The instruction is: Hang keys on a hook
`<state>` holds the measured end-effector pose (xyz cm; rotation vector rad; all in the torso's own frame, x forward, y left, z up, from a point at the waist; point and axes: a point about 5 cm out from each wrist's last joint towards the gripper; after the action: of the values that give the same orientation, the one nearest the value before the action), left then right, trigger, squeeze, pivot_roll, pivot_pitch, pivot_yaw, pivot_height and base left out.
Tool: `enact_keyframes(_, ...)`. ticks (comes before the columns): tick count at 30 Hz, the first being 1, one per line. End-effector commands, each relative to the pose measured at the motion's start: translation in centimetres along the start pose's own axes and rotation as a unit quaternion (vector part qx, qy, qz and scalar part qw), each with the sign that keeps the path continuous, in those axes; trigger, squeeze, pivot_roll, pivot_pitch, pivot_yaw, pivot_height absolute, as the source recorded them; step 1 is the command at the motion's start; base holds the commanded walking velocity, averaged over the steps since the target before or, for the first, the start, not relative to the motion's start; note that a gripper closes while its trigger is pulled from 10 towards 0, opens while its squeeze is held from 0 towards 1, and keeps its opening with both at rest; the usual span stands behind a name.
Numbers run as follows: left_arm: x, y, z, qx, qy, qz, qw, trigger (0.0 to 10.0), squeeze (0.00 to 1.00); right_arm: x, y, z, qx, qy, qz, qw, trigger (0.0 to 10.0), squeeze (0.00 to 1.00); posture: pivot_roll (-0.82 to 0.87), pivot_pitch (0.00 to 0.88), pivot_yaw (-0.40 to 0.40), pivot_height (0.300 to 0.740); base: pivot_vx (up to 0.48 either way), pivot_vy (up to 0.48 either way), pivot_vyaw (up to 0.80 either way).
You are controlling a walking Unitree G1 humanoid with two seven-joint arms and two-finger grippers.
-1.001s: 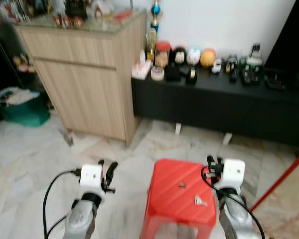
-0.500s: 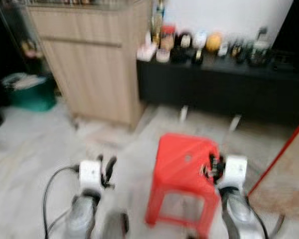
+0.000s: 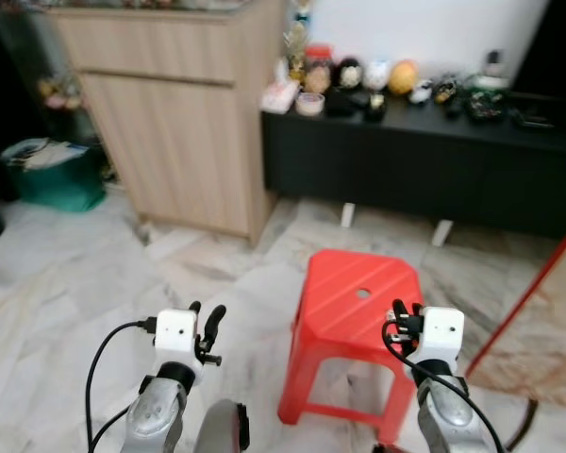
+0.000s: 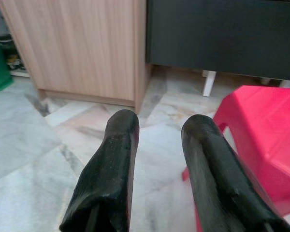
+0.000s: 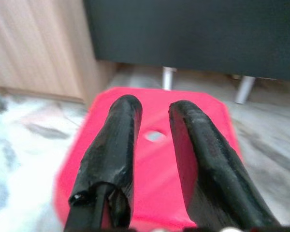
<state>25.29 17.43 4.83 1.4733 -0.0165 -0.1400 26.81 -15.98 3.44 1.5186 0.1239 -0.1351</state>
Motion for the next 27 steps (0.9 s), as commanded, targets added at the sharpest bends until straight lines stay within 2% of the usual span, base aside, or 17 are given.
enact_keyframes(1,0.25,0.19,0.30,-0.001,-0.007,0.001,1.000,10.0,0.00,-0.22,-0.27,0.64,-0.003,-0.009,-0.005,1.000,10.0,0.00,-0.02,0.000,-0.013,0.617,0.000,0.000,0.00)
enact_keyframes(24,0.26,0.31,0.35,-0.004,-0.013,0.001,1.000,10.0,0.00,-0.17,-0.44,0.49,-0.011,-0.001,-0.007,1.000,10.0,0.00,-0.01,0.000,-0.010,0.617,0.000,0.000,0.00)
enact_keyframes(27,0.26,0.30,0.35,-0.005,-0.013,0.001,1.000,10.0,0.00,-0.17,-0.40,0.46,-0.011,0.000,-0.005,1.000,10.0,0.00,-0.01,0.000,-0.010,0.617,0.000,0.000,0.60)
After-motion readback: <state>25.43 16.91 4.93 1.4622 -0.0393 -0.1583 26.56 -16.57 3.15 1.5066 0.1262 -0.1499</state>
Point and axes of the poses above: a point about 5 cm out from each wrist's last joint towards the gripper, its own x axis pointing out of the wrist towards the gripper, its own y axis along the axis of the wrist's last joint, z = x × y, and after that the axes turned 6 degrees about -x, right-handed
